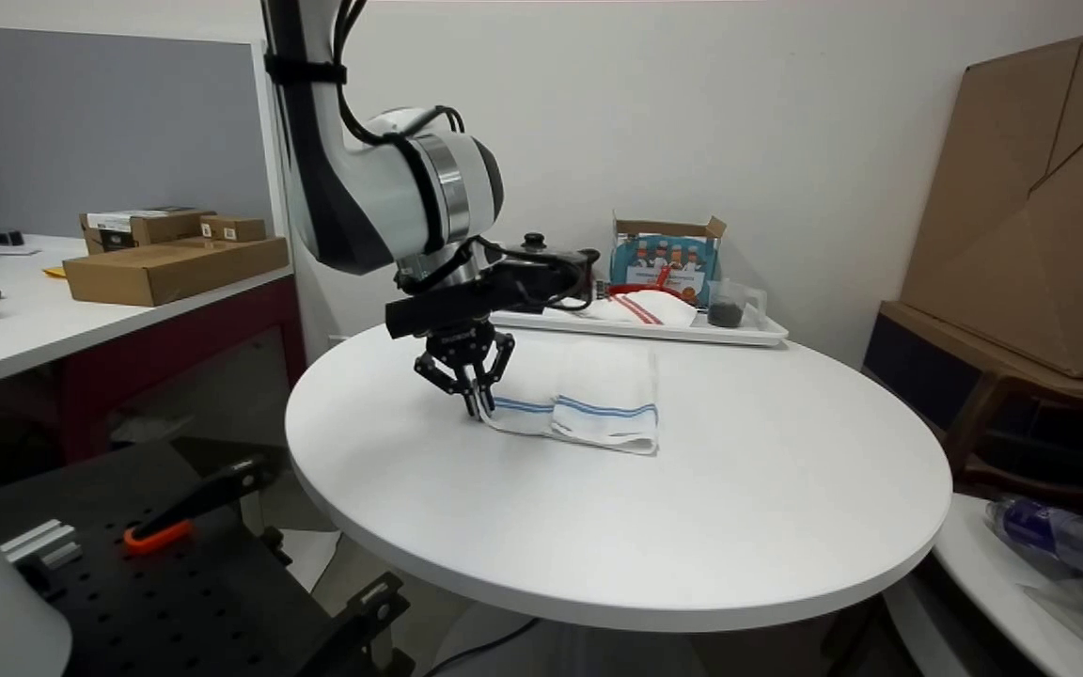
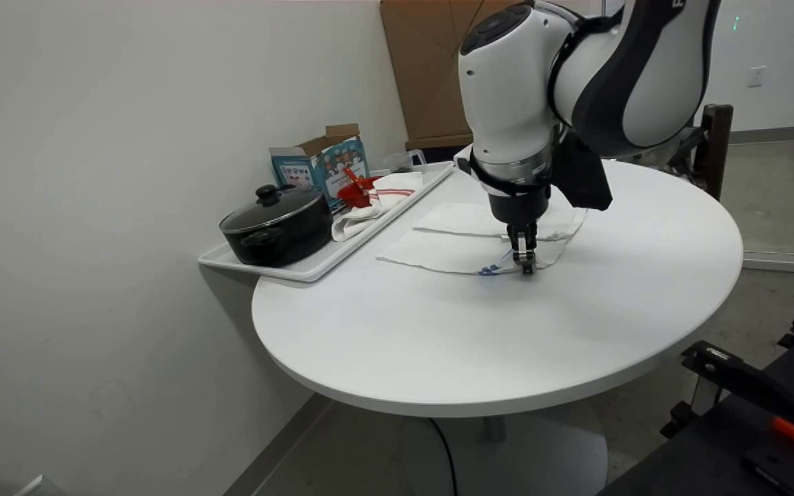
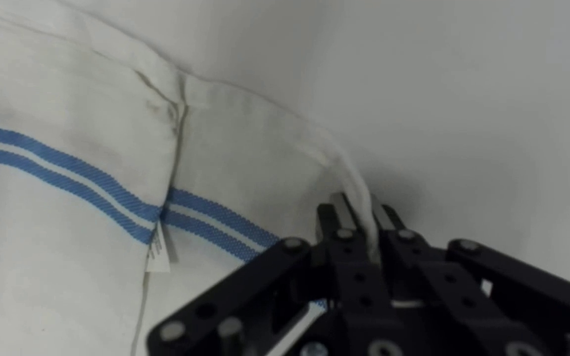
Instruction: Fold the cloth on the table
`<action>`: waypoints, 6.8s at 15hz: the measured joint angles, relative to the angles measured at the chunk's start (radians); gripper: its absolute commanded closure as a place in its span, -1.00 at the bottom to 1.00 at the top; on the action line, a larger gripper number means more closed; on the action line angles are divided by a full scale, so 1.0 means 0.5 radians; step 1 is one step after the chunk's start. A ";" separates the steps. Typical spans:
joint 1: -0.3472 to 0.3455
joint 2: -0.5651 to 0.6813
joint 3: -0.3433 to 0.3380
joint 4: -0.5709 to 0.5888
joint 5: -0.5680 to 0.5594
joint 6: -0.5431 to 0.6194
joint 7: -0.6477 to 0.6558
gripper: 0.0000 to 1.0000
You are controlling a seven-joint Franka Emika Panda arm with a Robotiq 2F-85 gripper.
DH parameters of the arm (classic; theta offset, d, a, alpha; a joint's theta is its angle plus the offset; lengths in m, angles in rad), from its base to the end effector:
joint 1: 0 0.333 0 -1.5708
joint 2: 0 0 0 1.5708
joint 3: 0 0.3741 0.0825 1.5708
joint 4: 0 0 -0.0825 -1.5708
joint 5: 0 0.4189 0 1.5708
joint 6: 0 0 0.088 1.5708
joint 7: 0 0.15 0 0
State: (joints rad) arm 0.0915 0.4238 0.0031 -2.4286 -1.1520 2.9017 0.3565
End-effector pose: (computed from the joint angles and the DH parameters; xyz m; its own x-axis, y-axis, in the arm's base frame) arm 0.4880 0.0922 0.1082 0.6557 0.7548 -0.0160 0.7269 -0.6255 0.2834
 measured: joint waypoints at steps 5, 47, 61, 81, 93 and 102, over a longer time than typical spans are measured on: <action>-0.072 -0.042 0.015 -0.019 0.082 0.157 -0.008 0.86; -1.403 0.076 0.156 0.846 2.974 -1.299 -1.070 0.86; -0.980 0.303 -0.290 1.332 2.614 -1.825 -0.995 0.85; -0.932 0.556 -0.360 1.461 2.625 -0.830 -0.566 -0.96; -0.981 0.234 -0.048 1.160 2.953 -0.669 -0.695 -1.00; -0.996 -0.272 0.008 0.386 3.640 -1.179 -1.210 -1.00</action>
State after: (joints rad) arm -0.4067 0.2878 0.0073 -2.2356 0.6682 2.3122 -0.2485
